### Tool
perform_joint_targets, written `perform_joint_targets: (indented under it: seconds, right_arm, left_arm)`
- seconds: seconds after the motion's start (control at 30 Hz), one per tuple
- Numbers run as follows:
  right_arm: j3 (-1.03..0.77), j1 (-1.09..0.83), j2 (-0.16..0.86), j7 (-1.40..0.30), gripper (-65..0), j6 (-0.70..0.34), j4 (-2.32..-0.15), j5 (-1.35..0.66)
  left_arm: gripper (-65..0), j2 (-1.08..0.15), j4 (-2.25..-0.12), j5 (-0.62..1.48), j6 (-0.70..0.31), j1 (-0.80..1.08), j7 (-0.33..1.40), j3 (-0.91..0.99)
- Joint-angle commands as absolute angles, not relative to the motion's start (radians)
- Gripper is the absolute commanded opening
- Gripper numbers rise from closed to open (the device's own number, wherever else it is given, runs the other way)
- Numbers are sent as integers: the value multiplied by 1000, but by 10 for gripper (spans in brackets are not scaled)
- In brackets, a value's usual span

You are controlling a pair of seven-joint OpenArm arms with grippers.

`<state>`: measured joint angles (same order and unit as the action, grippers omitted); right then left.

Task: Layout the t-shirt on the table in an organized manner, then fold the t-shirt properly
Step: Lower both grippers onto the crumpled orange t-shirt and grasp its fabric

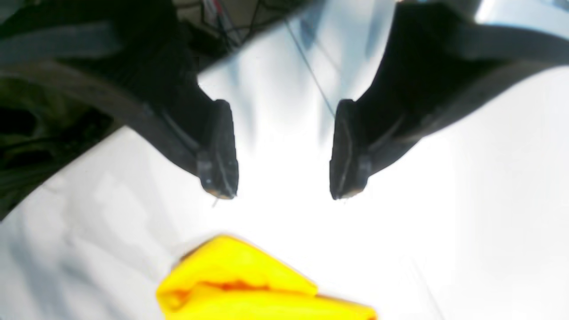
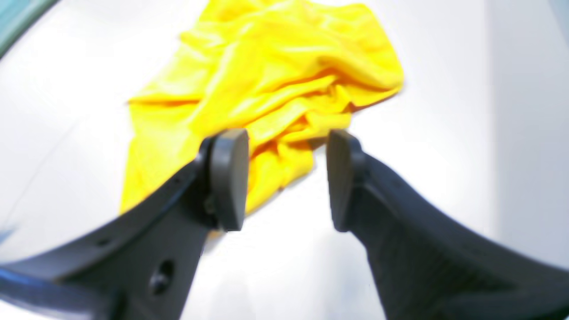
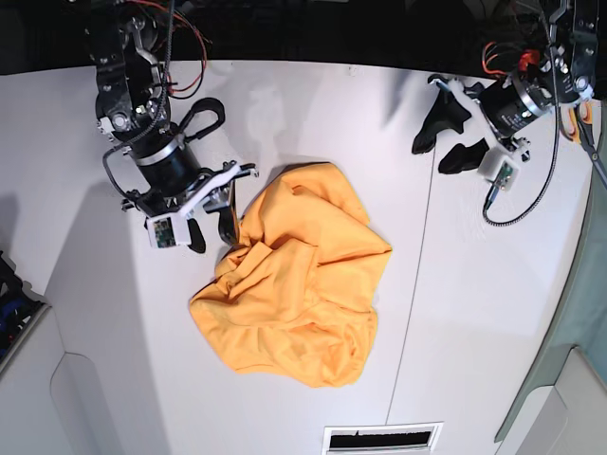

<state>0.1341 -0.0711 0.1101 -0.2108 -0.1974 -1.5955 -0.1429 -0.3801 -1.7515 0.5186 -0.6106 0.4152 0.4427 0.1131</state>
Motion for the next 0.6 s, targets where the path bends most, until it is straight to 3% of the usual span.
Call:
perform_joint_targets:
  seconds: [0.0, 0.33, 0.57]
  right_arm:
    - [132, -29, 93, -187, -367, -194, -1577, -143]
    - [133, 184, -79, -186, -367, -247, -1223, -84]
    - [133, 233, -97, -176, -368, -187, -1094, -25]
  left_arm:
    - [-289, -386, -1733, 535, -610, 377, 421, 96]
    - [-288, -297, -1383, 527, -591, 27, 416, 12]
    - [-288, -206, -1144, 472, -590, -113, 365, 12]
